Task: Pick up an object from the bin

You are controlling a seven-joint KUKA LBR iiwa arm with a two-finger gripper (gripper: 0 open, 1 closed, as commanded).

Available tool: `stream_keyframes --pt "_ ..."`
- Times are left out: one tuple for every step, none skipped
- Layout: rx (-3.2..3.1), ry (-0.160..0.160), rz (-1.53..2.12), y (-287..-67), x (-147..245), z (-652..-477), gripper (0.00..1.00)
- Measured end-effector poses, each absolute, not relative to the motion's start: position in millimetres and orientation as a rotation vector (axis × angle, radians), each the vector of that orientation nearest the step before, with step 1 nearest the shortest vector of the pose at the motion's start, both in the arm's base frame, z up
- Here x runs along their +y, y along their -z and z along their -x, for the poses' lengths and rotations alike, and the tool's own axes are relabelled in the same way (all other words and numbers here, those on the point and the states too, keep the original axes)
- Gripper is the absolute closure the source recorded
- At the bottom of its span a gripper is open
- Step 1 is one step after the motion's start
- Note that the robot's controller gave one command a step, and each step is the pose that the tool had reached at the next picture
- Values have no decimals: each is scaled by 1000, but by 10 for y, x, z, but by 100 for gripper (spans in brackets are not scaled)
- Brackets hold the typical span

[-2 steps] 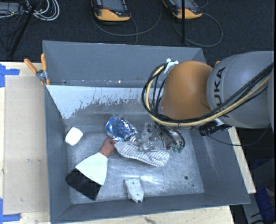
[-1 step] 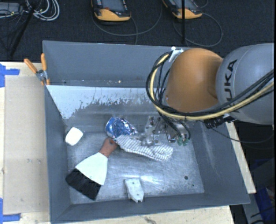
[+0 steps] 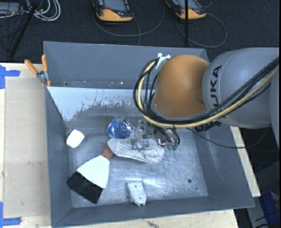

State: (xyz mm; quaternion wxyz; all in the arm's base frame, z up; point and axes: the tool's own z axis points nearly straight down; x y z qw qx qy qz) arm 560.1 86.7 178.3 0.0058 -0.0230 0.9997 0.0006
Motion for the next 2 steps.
stream_keyframes --pt "3131 -5 230 -1148 605 -5552 100" --pt "3113 1 -166 -802 942 -6171 0"
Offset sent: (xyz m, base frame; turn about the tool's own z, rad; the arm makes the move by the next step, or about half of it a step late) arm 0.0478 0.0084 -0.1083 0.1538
